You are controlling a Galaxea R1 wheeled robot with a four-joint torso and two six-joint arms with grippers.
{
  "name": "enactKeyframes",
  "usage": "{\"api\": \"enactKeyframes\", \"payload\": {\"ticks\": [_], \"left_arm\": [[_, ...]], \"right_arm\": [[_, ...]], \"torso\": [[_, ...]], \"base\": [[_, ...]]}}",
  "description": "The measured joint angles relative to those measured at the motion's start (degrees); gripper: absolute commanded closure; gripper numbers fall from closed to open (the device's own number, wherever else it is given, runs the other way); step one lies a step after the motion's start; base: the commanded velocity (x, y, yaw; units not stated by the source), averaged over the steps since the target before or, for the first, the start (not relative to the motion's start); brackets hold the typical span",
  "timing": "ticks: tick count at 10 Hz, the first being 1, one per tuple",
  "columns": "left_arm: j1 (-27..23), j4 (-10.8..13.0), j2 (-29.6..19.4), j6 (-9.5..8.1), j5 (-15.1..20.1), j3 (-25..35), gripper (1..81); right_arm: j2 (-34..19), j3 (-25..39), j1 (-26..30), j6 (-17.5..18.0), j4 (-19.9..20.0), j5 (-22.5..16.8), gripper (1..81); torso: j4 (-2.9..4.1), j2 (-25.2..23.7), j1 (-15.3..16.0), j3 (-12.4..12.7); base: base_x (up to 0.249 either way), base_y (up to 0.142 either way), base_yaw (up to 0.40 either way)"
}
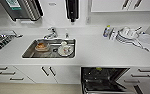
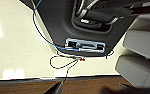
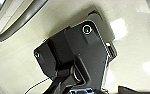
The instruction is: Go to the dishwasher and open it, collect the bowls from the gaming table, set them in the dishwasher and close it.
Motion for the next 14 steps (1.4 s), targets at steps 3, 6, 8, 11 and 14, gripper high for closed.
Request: {"api": "enactKeyframes", "payload": {"ticks": [3,6,8,11,14], "left_arm": [[-0.72,-0.83,-0.66,0.00,-0.24,-0.12,1.0],[-0.41,-0.85,-1.12,0.00,-0.20,-0.11,1.0],[-0.39,-0.96,-1.38,0.00,-0.11,-0.12,1.0],[-0.24,-1.46,-1.56,0.00,-0.02,-0.12,1.0],[0.35,-1.46,-1.54,0.01,0.22,-0.06,1.0]], "right_arm": [[3.77,-0.05,-6.47,0.57,2.12,9.80,1.0],[9.07,-4.43,-8.57,1.10,8.84,13.95,1.0],[12.01,-7.80,-9.64,1.15,15.02,15.96,1.0],[14.87,-14.80,-9.65,1.23,21.58,16.34,1.0],[16.62,-22.04,-9.65,1.56,31.06,14.30,1.0]], "torso": [[0.00,-6.18,3.82,0.02],[0.00,-12.42,7.69,0.06],[0.00,-16.59,10.30,0.09],[0.00,-22.84,14.19,0.13],[0.00,-29.11,18.12,0.15]], "base": [[0.000,0.000,0.000],[0.000,0.000,0.000],[0.000,0.000,0.000],[0.000,0.000,0.000],[0.000,0.000,0.000]]}}
